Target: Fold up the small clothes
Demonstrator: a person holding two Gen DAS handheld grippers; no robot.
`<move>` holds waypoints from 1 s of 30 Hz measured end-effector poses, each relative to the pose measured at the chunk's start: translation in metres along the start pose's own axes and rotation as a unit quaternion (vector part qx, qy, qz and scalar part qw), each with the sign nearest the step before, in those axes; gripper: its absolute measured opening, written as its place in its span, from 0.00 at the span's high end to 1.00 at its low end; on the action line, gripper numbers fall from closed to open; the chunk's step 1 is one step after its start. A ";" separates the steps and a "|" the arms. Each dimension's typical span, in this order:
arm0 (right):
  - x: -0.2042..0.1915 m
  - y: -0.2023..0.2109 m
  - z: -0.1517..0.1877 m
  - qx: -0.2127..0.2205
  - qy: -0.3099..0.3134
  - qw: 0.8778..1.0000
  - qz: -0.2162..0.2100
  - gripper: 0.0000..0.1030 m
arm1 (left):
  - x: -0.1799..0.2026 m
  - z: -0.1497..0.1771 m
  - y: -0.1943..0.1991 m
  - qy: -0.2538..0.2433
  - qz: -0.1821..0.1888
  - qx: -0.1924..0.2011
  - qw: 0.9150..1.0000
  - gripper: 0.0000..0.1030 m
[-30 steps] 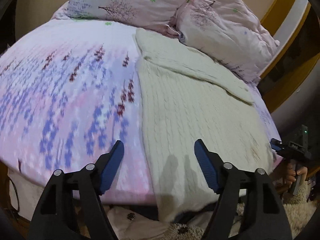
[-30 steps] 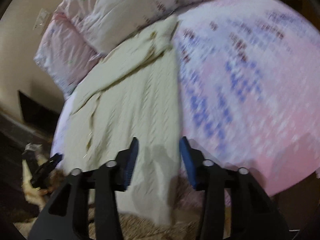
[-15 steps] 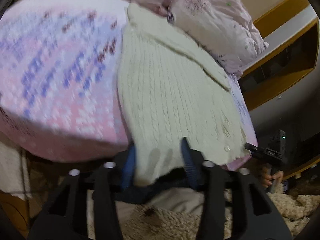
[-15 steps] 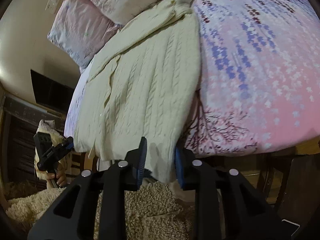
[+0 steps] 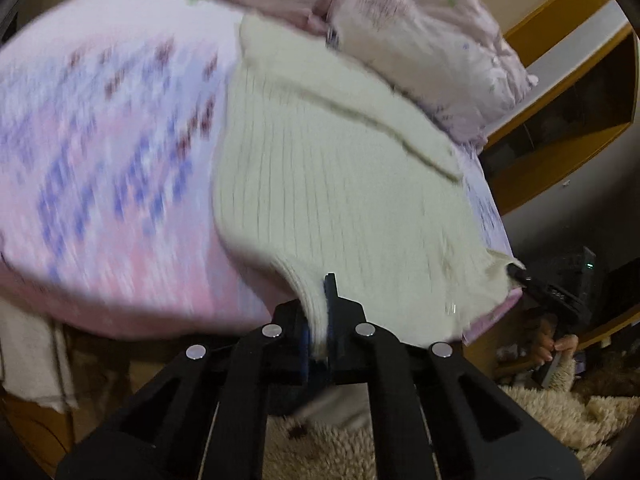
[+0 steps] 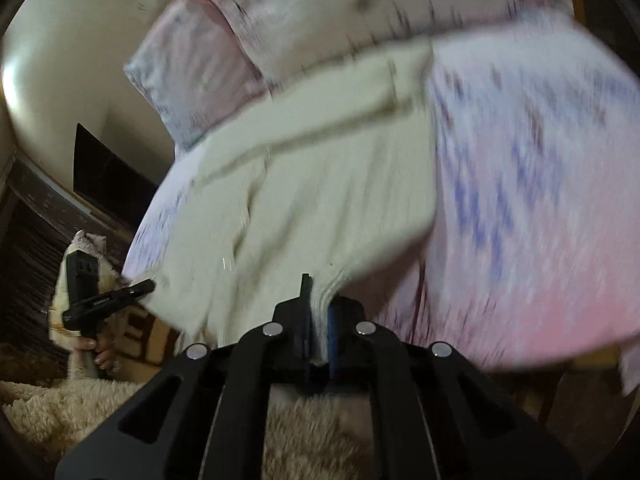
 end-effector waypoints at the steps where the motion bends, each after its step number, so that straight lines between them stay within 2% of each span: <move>1: -0.003 0.005 -0.010 0.021 0.014 1.000 0.012 0.94 | 0.003 -0.013 0.004 -0.011 -0.004 0.016 1.000 0.95; 4: -0.011 0.013 -0.041 0.077 0.053 0.994 0.055 0.94 | 0.010 -0.043 0.011 -0.043 -0.027 0.051 0.997 0.95; 7: -0.013 0.020 -0.068 0.122 0.088 0.984 0.091 0.94 | 0.021 -0.082 0.017 -0.077 -0.050 0.097 0.991 0.95; 12: -0.022 0.021 -0.127 0.203 0.128 0.959 0.154 0.94 | 0.037 -0.150 0.020 -0.102 -0.059 0.157 0.980 0.95; 18: -0.023 0.006 -0.190 0.250 0.132 0.938 0.198 0.94 | 0.058 -0.222 0.008 -0.126 -0.081 0.213 0.966 0.95; 20: -0.020 -0.003 -0.215 0.264 0.127 0.934 0.205 0.94 | 0.060 -0.244 0.000 -0.122 -0.083 0.225 0.963 0.95; 23: -0.007 -0.027 -0.244 0.260 0.098 0.939 0.204 0.94 | 0.051 -0.268 -0.023 -0.104 -0.088 0.226 0.965 0.95; 25: 0.006 -0.051 -0.253 0.241 0.079 0.944 0.210 0.94 | 0.035 -0.282 -0.051 -0.088 -0.098 0.211 0.969 0.95; 28: 0.045 -0.107 -0.264 0.177 0.024 0.961 0.212 0.94 | 0.003 -0.292 -0.096 -0.048 -0.102 0.168 0.979 0.95; 30: 0.063 -0.131 -0.263 0.145 -0.004 0.966 0.214 0.94 | -0.013 -0.292 -0.115 -0.022 -0.098 0.147 0.984 0.95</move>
Point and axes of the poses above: each gripper's, at about its wrist camera, not at the fingertips, and y roughly against the way its jaws point, x to its right, z to its underside, the point moved 8 cm from there along -y, roughly the way its jaws point, and after that the axes turned 2 degrees about y, right-handed, at the moved point
